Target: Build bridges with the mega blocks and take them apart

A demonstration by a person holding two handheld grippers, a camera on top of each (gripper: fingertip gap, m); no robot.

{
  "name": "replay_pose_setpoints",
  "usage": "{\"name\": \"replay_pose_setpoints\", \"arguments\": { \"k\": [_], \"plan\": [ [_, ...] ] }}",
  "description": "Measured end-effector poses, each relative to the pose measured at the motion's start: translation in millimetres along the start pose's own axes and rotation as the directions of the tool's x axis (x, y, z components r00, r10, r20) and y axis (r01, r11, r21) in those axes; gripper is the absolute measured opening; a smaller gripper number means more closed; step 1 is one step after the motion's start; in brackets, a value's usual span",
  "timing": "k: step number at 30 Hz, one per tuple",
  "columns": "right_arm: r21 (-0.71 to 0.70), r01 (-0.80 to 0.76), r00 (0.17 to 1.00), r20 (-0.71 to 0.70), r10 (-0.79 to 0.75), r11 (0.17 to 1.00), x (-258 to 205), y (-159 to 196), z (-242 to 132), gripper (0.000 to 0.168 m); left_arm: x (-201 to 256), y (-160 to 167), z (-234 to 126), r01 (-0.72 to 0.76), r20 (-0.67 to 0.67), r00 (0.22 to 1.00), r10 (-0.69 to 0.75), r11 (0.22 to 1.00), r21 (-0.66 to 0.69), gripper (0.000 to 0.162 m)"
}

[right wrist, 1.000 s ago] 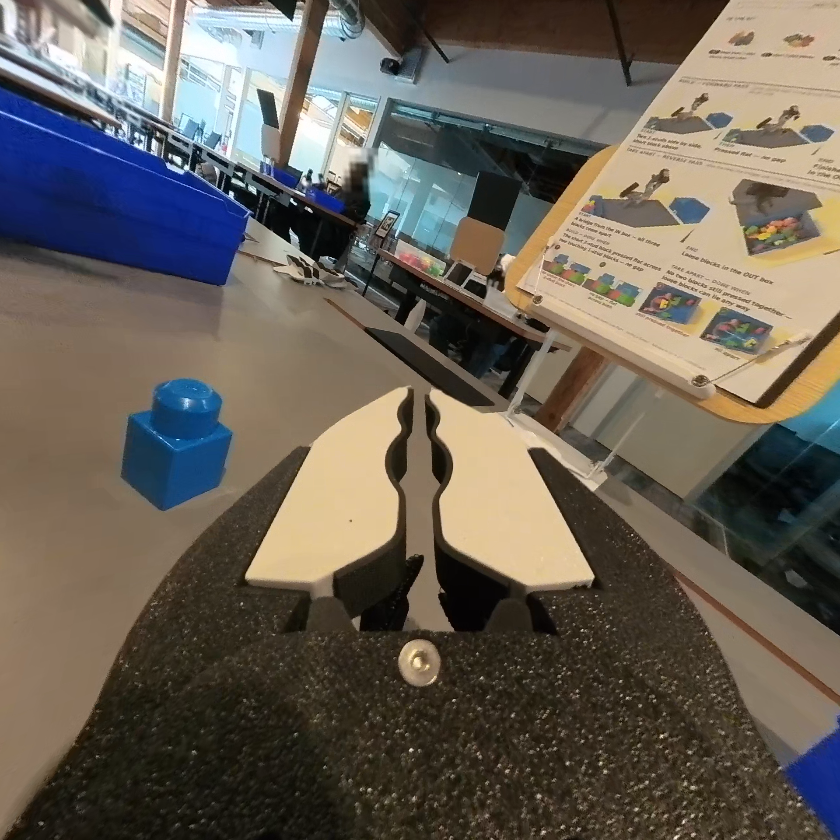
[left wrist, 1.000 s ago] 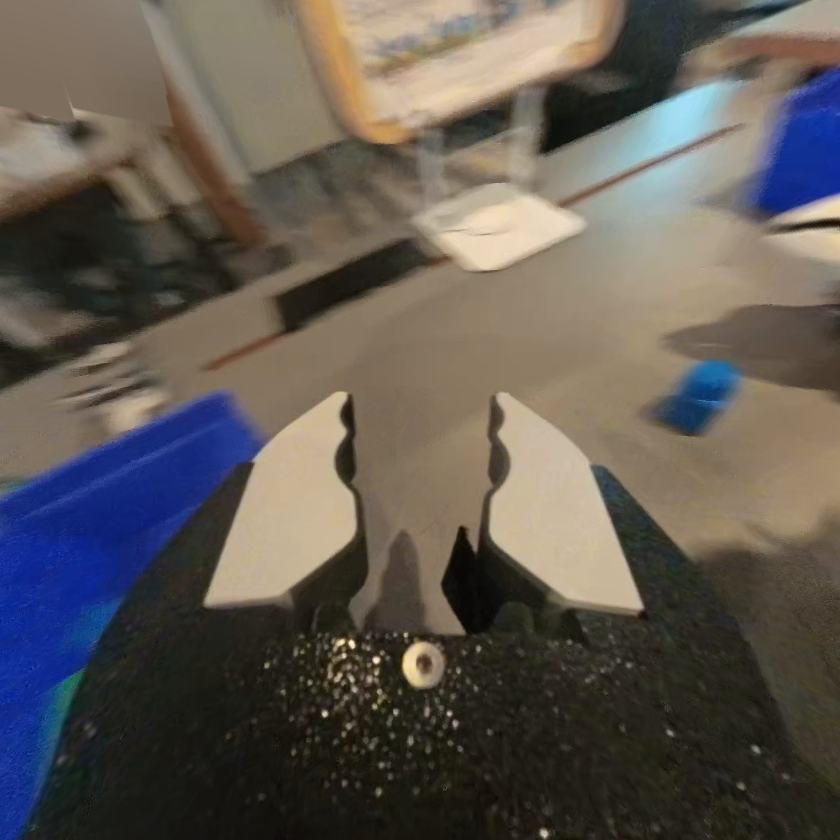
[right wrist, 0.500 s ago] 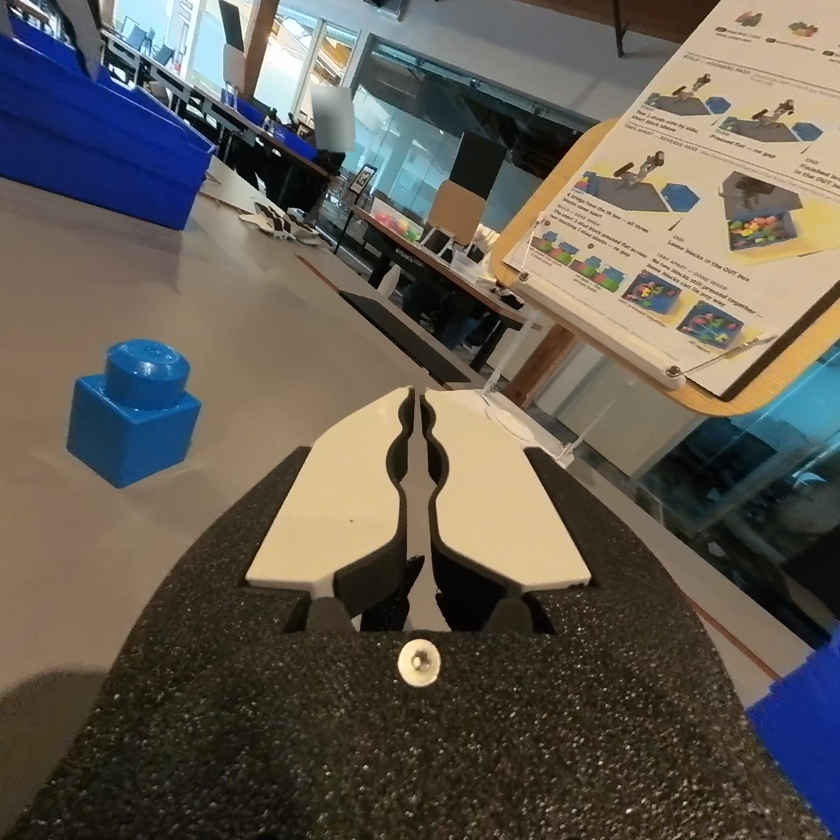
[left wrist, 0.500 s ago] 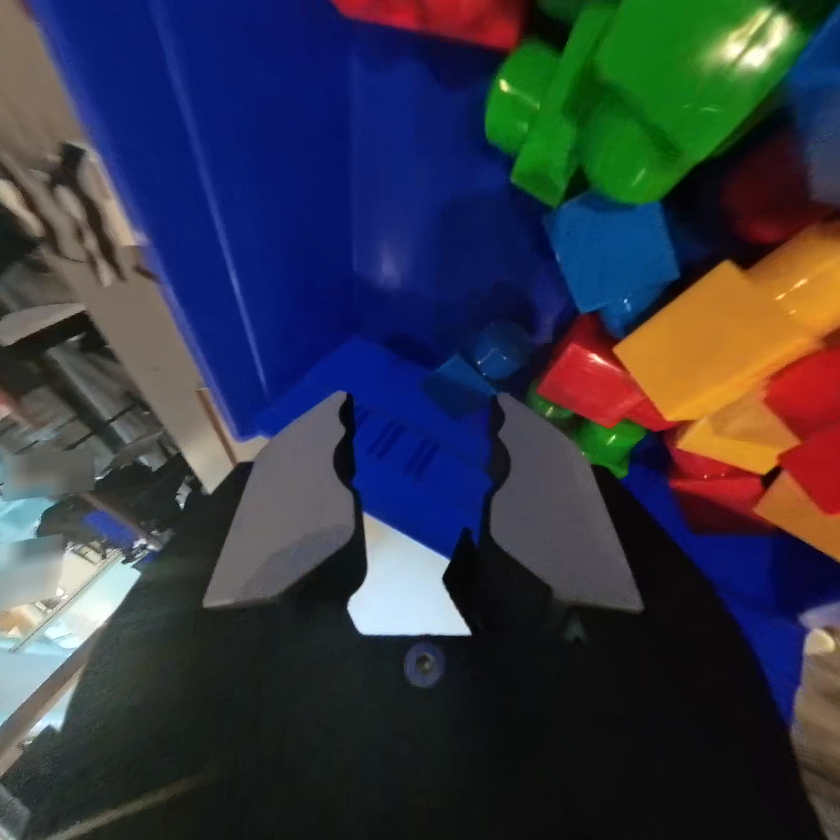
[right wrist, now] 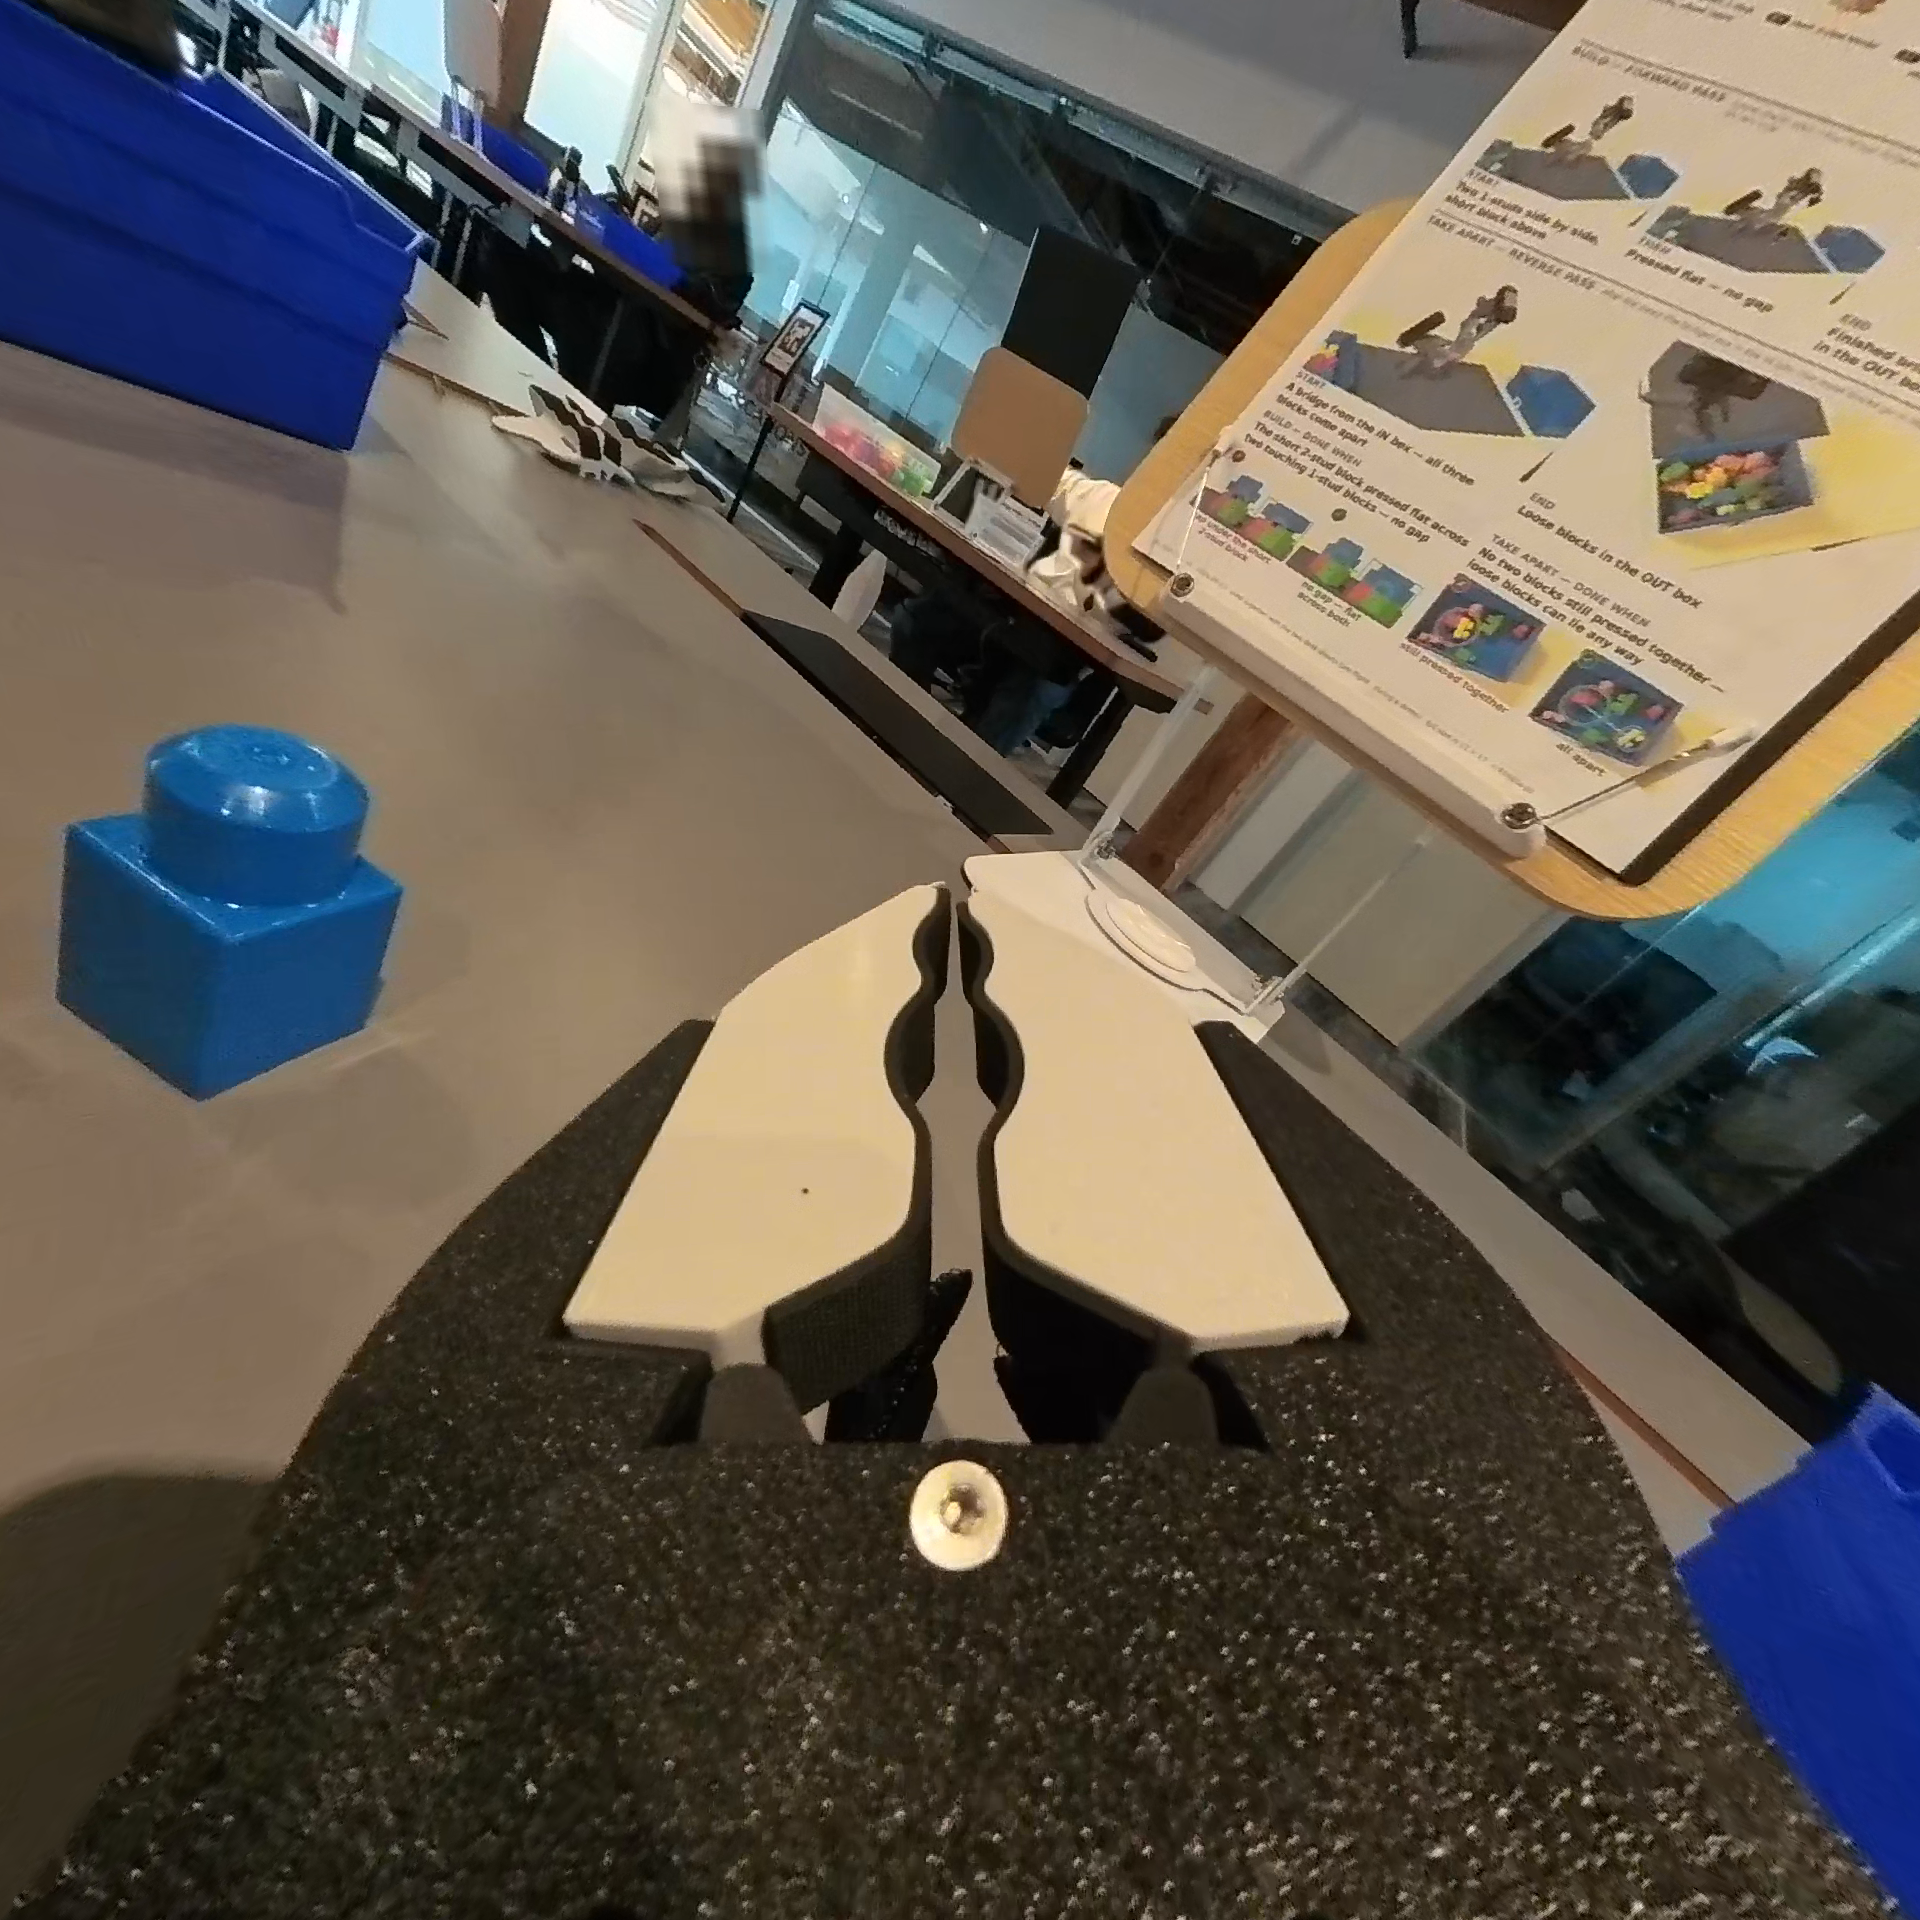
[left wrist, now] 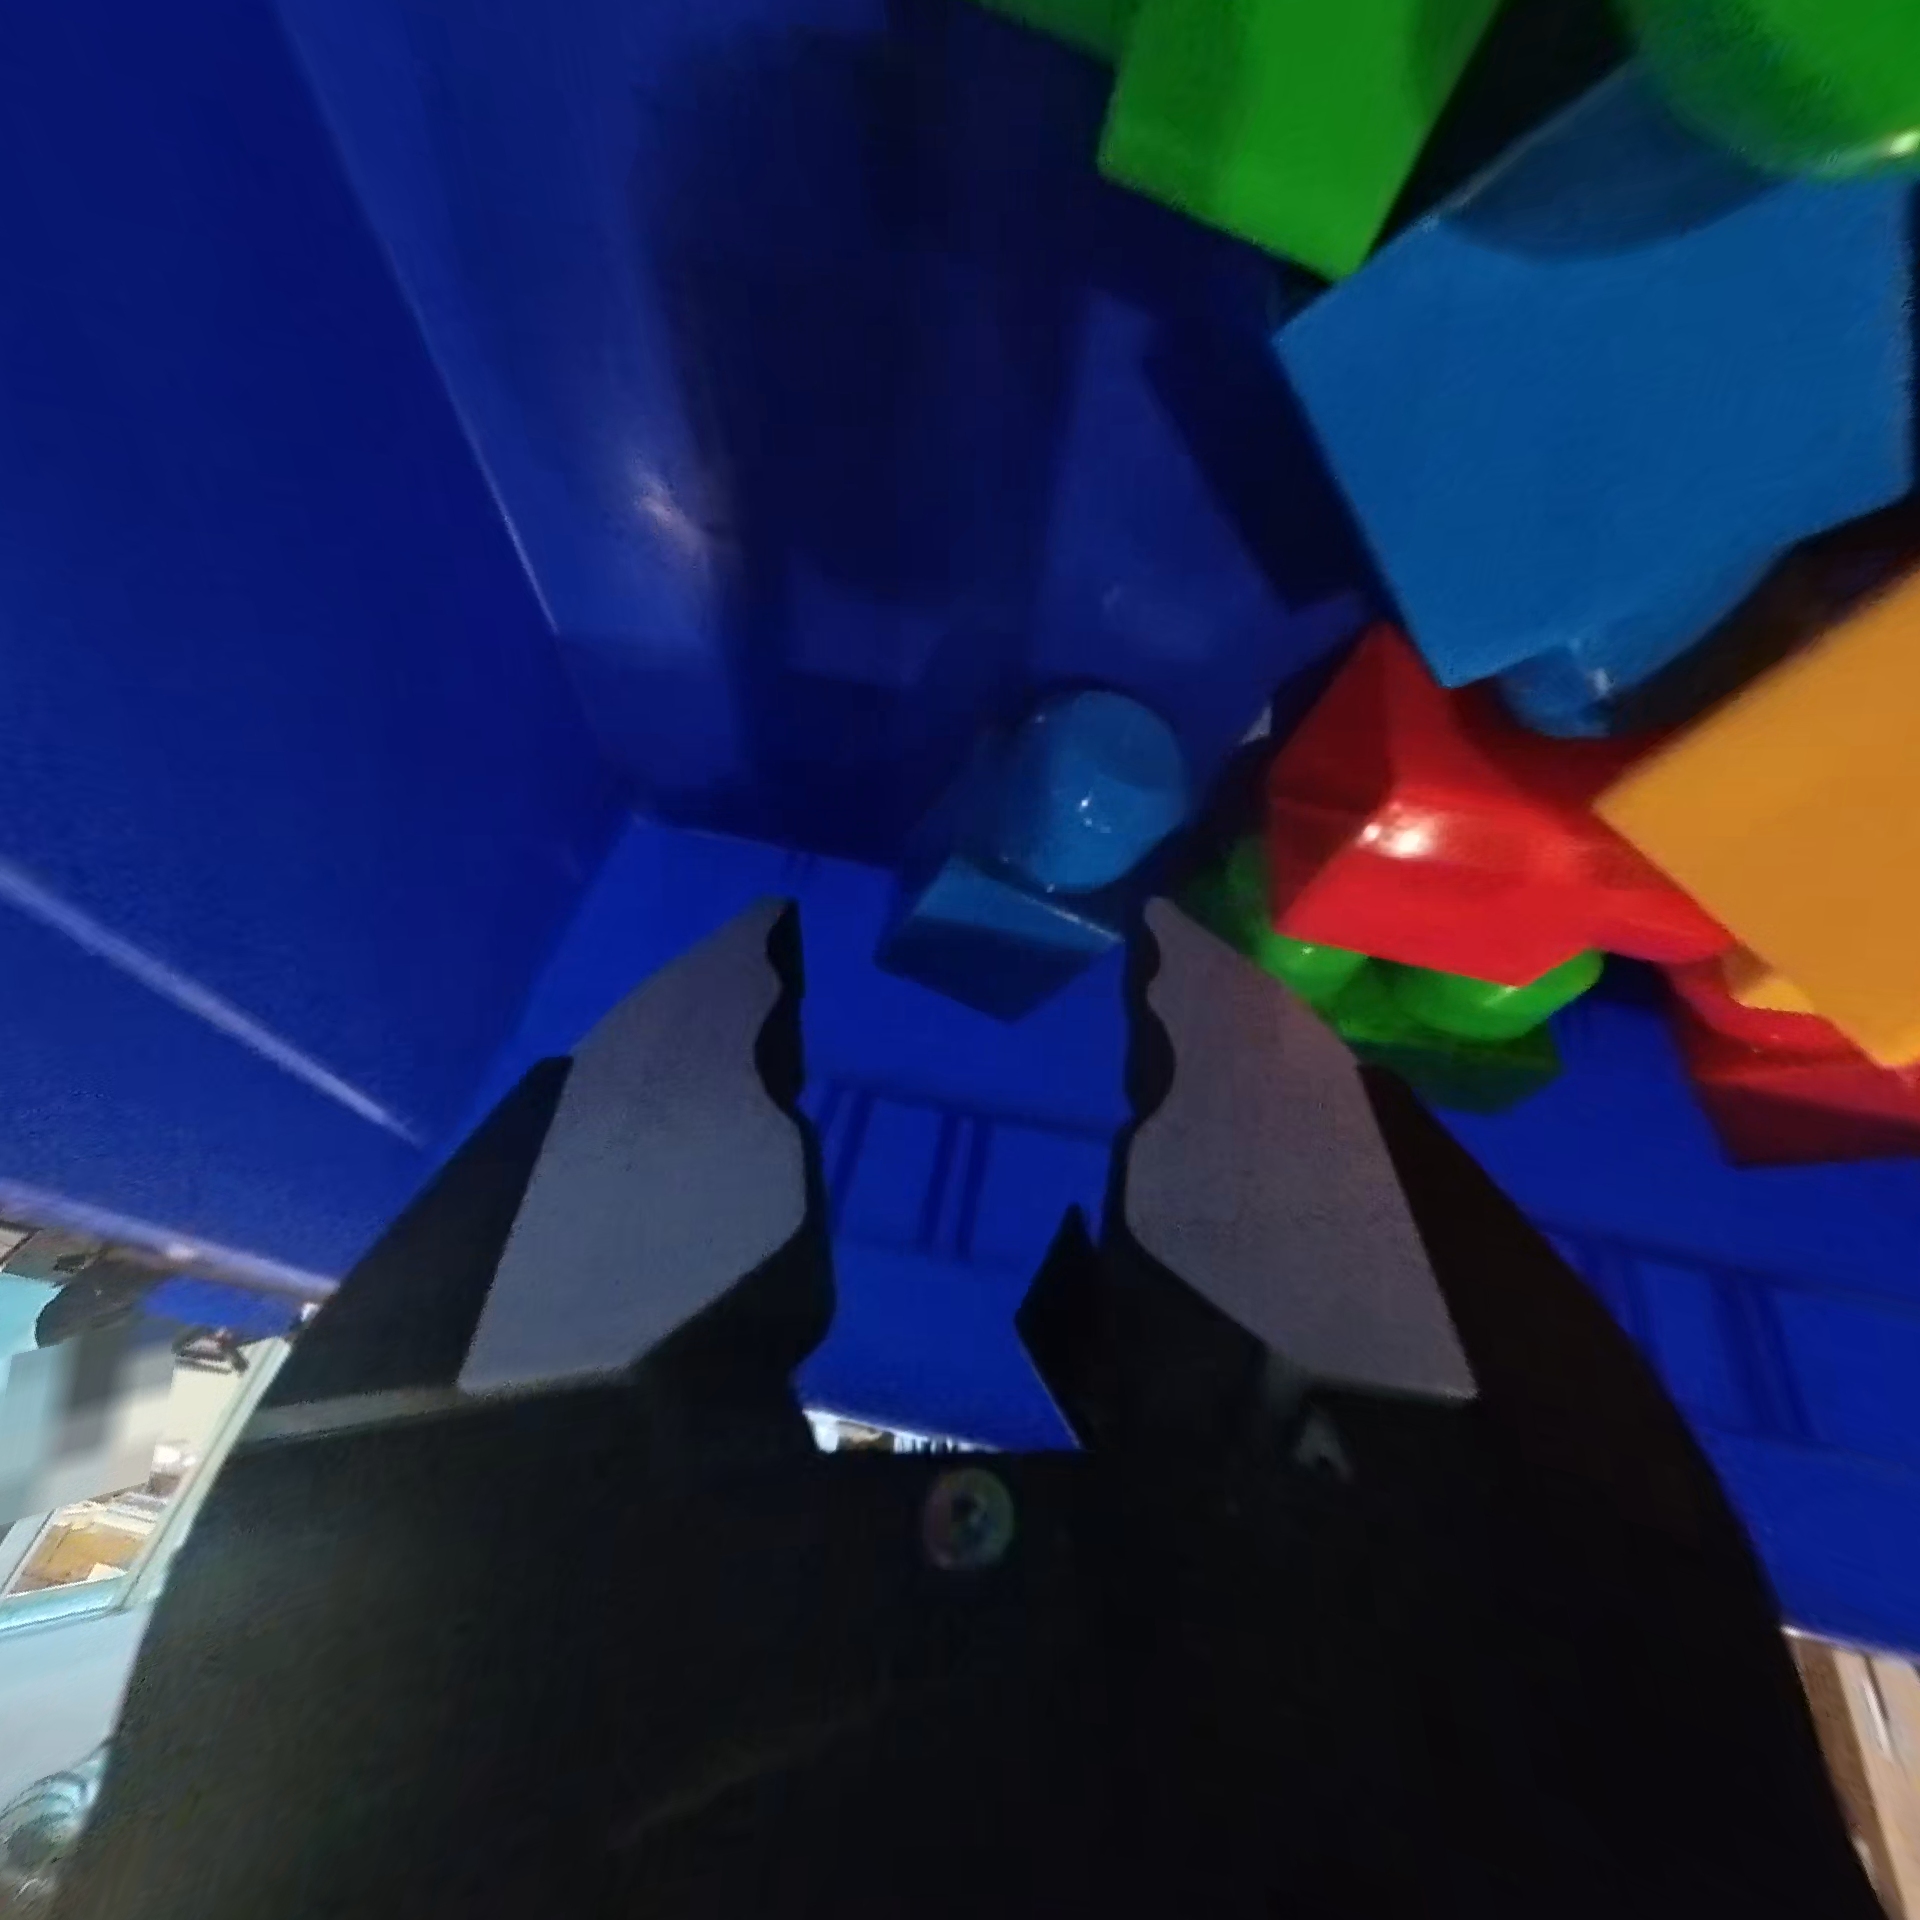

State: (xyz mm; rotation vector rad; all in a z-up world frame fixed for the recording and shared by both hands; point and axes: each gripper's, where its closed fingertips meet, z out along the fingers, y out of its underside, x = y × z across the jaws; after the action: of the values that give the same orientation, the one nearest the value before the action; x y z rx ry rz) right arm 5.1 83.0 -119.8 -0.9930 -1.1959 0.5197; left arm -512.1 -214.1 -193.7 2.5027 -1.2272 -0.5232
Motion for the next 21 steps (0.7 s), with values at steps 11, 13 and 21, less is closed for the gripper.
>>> {"name": "replay_pose_setpoints", "arguments": {
  "k": [11, 13, 21],
  "plan": [
    [0.008, -0.003, 1.0, 0.002, 0.003, 1.0, 0, -1, 0, 0.0, -4, -16, -18, 0.179, 0.065, 0.98, -0.187, 0.977, 0.112, 0.04],
    [0.022, -0.009, 1.0, 0.014, 0.009, 1.0, -2, -3, -1, 0.0, -4, -26, -44, 0.262, 0.075, 0.957, -0.282, 0.943, 0.204, 0.039],
    [0.088, -0.009, 0.999, 0.052, 0.004, 0.996, -9, -15, -3, 0.001, 25, -169, -233, 0.2, 0.054, 0.893, -0.446, 0.501, 0.842, 0.039]
  ]
}}
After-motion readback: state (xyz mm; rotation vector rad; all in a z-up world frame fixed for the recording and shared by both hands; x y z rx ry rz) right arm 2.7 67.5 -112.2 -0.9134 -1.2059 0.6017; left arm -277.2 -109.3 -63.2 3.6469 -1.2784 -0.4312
